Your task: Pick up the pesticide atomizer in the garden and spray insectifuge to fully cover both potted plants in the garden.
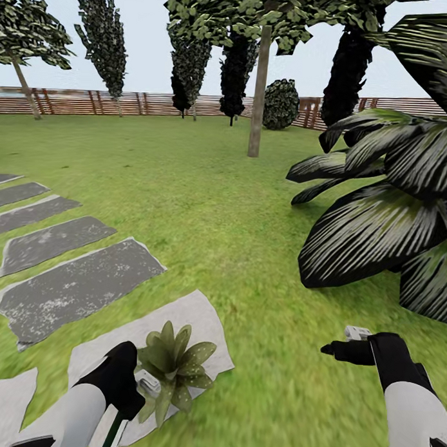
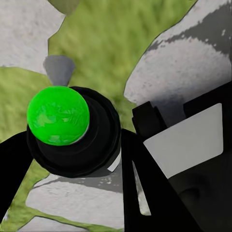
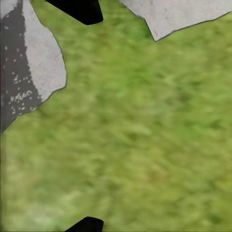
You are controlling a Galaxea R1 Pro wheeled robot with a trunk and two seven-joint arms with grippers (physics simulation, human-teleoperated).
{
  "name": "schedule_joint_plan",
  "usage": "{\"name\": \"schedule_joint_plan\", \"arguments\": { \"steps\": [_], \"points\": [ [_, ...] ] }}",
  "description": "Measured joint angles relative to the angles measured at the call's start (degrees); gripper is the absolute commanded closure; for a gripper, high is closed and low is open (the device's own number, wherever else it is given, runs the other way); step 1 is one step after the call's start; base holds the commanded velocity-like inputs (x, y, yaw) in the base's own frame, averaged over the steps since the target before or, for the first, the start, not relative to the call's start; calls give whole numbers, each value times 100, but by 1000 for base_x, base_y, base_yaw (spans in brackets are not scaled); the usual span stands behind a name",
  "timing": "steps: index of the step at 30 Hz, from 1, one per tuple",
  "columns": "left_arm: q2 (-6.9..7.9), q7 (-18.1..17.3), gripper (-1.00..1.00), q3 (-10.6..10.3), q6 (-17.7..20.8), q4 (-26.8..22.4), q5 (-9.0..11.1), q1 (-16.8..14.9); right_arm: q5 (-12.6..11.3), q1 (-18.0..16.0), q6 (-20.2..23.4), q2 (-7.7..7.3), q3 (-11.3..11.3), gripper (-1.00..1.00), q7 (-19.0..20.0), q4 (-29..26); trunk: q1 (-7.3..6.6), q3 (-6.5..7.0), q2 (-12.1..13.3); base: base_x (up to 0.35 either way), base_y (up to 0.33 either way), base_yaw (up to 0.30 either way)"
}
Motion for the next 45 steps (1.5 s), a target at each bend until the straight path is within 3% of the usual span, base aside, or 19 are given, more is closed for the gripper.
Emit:
{"name": "schedule_joint_plan", "arguments": {
  "steps": [10,19,29,40,45],
  "points": [
    [1,0,100,-1,-7,28,-1,4,-8,-2,4,2,-2,-100,9,5,0,0,0,0,36,-88],
    [34,16,100,8,-9,357,-11,6,-9,-2,4,2,-2,-100,17,1,0,0,0,0,0,0],
    [82,19,100,7,-12,345,-17,172,-10,-1,5,1,-2,-100,18,-4,0,0,0,0,5,-43],
    [99,0,100,11,-1,90,-14,169,-9,-2,4,2,-2,-100,21,-3,0,0,0,0,117,-108],
    [90,-52,100,8,16,-286,-10,121,-9,-2,4,2,-2,-100,20,-3,0,1,0,0,2,-1]
  ]
}}
